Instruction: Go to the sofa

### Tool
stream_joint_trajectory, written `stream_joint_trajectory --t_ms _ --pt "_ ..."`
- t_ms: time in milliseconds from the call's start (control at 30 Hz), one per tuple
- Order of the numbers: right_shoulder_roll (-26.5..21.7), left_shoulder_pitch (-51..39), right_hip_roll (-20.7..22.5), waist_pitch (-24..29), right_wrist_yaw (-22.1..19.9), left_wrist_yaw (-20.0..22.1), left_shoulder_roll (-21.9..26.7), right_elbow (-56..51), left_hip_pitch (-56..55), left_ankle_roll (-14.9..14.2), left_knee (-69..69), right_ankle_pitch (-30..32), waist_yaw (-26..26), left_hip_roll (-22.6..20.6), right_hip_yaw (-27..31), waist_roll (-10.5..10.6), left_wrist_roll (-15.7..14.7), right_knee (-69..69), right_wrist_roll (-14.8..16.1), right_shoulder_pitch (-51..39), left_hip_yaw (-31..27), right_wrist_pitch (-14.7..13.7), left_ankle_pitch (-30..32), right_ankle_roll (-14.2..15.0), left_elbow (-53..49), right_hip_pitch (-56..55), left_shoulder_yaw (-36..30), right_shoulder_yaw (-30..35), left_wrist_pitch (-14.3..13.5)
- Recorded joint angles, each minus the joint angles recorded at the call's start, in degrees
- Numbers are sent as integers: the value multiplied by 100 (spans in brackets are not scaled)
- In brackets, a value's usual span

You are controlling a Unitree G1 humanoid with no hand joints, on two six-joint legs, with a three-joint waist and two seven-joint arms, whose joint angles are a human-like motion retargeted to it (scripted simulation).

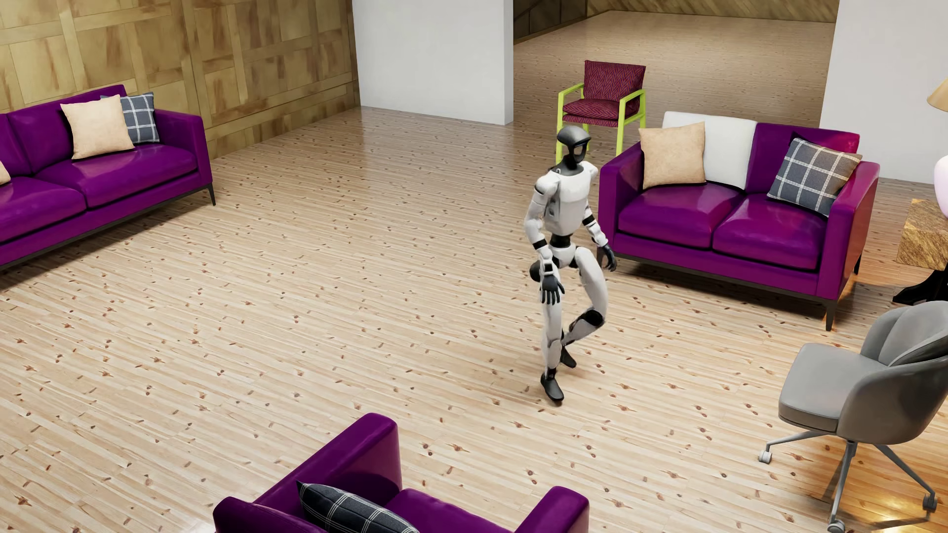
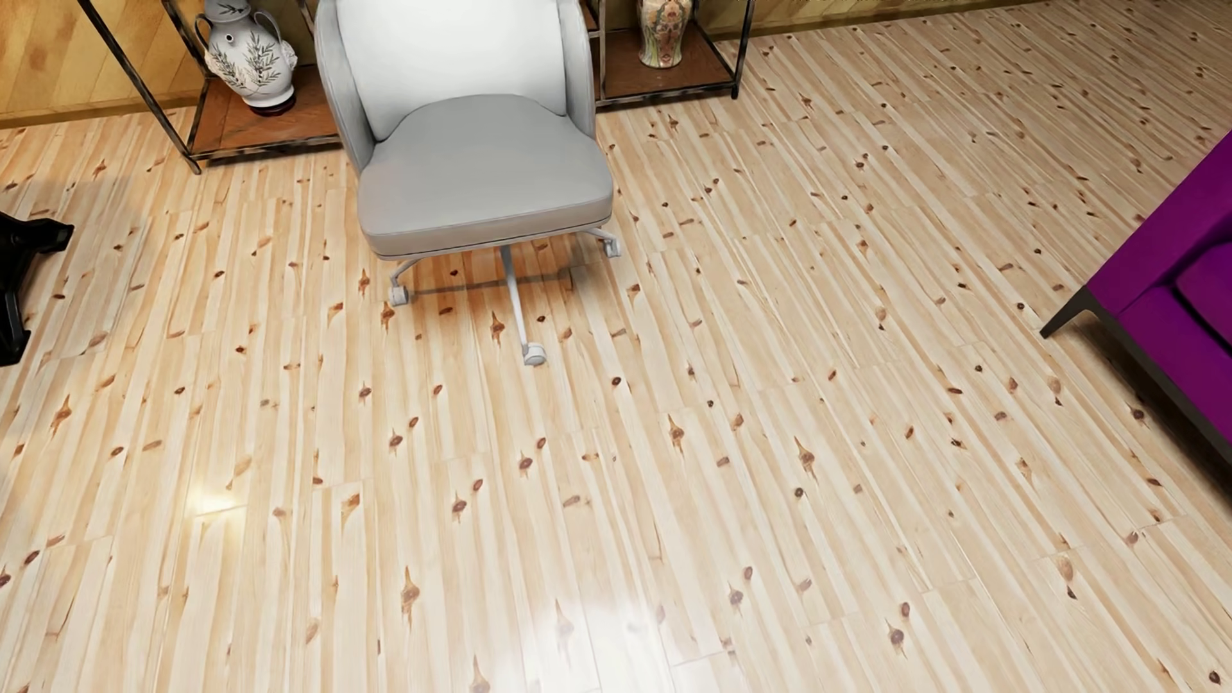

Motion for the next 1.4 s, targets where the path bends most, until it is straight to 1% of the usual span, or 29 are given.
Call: stream_joint_trajectory --t_ms 33,67,100,133,167,200,233,267,300,333,367,433,533,567,667,700,733,767,800,833,867,900,933,1000,1033,1200,1300,1333,1400 --pt "2 85 -8 9 -112 -10 -11 -78 -212 -222 107 -18 28 82 55 20 -13 -11 37 -103 -223 -44 -24 66 -16 69 91 -52 17" --pt "3 133 -18 9 -197 -32 -39 -168 -322 -246 -55 -17 44 225 114 35 -6 -42 60 -175 -327 -72 -59 137 6 138 156 -100 59" --pt "-4 173 -26 2 -246 -84 -62 -278 -348 -215 -434 -6 57 428 186 48 15 -91 49 -235 -315 -94 -86 211 29 204 194 -123 82" --pt "-13 214 -28 -5 -272 -153 -70 -405 -334 -47 -942 -7 78 587 281 60 29 -112 10 -282 -317 -127 -154 281 34 249 228 -117 82" --pt "-17 258 -26 -11 -287 -213 -76 -532 -300 23 -1502 -22 105 631 402 72 22 -102 -30 -318 -442 -173 -171 348 22 274 278 -95 78" --pt "-18 300 -36 -18 -291 -239 -104 -636 -243 -130 -2094 -30 136 465 551 77 -9 -102 -47 -347 -863 -215 -110 415 5 300 348 -70 84" --pt "-18 339 -59 -28 -277 -231 -149 -696 -112 -392 -2734 -33 152 204 703 76 -51 -104 -49 -367 -1443 -236 -56 487 -8 328 425 -40 102" --pt "-31 360 -113 -40 -247 -210 -204 -725 72 -422 -3287 -19 149 -96 843 72 -74 -133 -61 -372 -2028 -228 85 564 -5 371 469 -13 120" --pt "-44 358 -186 -48 -219 -202 -231 -735 253 -432 -3512 -12 126 -257 954 73 -49 -115 -93 -352 -2334 -197 31 652 17 393 454 4 134" --pt "-48 332 -274 -48 -212 -221 -224 -736 361 -351 -3529 -12 87 -306 1036 87 22 -53 -133 -304 -2196 -153 -142 747 52 397 377 1 140" --pt "-45 286 -381 -46 -220 -257 -204 -718 458 -182 -3543 2 49 -341 1116 101 114 6 -159 -238 -1931 -105 -308 844 91 391 259 -22 140" --pt "-62 184 -632 -37 -155 -317 -167 -594 605 79 -3545 72 11 -554 1311 102 259 89 -195 -102 -1658 -8 -459 1029 131 361 5 -27 106" --pt "-169 79 -1051 -1 192 -220 -113 -330 738 339 -3516 207 -27 -939 1656 22 338 265 -383 33 -1314 82 -609 1254 16 216 -277 173 -29" --pt "-192 4 -1186 15 300 -172 -135 -297 780 419 -3539 259 -35 -1073 1789 -18 314 318 -413 99 -1187 104 -651 1304 -32 144 -333 209 -7" --pt "-241 -109 -1513 54 498 -56 -181 -171 869 680 -3626 463 -42 -1425 2142 -146 89 393 -432 162 -824 139 -726 1327 -141 -83 -355 309 39" --pt "-248 -98 -1611 62 516 -24 -148 -162 882 755 -3647 553 -35 -1497 2109 -189 50 391 -422 185 -702 146 -747 1318 -114 -150 -328 347 -18" --pt "-242 -117 -1726 67 523 -6 -126 -147 885 821 -3659 610 -22 -1546 1924 -230 45 390 -404 180 -579 155 -769 1257 -85 -205 -320 380 -37" --pt "-236 -142 -1852 70 525 0 -106 -132 882 877 -3663 630 -7 -1576 1616 -269 49 425 -383 158 -460 159 -790 1115 -58 -262 -321 412 -40" --pt "-231 -166 -1857 74 524 -2 -85 -123 875 925 -3668 531 -3 -1589 1510 -300 49 540 -363 126 -361 154 -807 1028 -32 -335 -323 444 -40" --pt "-230 -188 -1718 76 521 -9 -62 -123 871 964 -3667 364 -3 -1587 1598 -323 48 726 -342 90 -276 146 -822 1128 -6 -412 -328 476 -35" --pt "-234 -209 -1512 74 511 -19 -39 -133 872 994 -3666 166 1 -1576 1743 -340 53 937 -323 52 -194 138 -830 1268 25 -479 -337 505 -27" --pt "-248 -228 -1259 70 494 -30 -18 -156 888 1019 -3658 37 11 -1564 1912 -357 63 1137 -306 23 -117 131 -819 1349 64 -522 -350 528 -28" --pt "-251 -291 -1082 59 474 -49 -25 -157 900 1040 -3673 -78 31 -1556 1916 -376 71 1244 -291 -29 -43 122 -817 1249 54 -489 -402 538 64" --pt "-219 -361 -1144 24 403 -55 13 -186 942 1071 -3816 -74 67 -1525 1188 -415 54 933 -249 -84 48 86 -775 877 53 -222 -446 556 164" --pt "-206 -395 -1089 9 361 -47 22 -193 952 1080 -3858 -36 52 -1507 1097 -421 32 683 -237 -107 43 69 -753 814 69 -99 -431 581 204" --pt "-271 -507 -865 -42 323 -15 -128 -217 942 1119 -4006 234 18 -1410 1072 -366 -66 -30 -221 -211 54 52 -679 998 215 148 -318 724 296" --pt "-244 -507 -774 -57 303 -47 -177 -180 949 1135 -4065 325 23 -1350 1113 -336 -49 -183 -169 -261 119 102 -655 1019 300 160 -300 706 329" --pt "-244 -449 -759 -64 315 -41 -173 -116 971 1143 -4088 341 20 -1341 1139 -329 -54 -191 -139 -311 146 106 -650 1018 344 160 -276 720 292" --pt "-261 -443 -751 -67 294 -52 -171 -67 1002 1163 -4105 346 19 -1328 1213 -311 -50 -86 -95 -348 212 98 -657 978 459 90 -242 715 303"
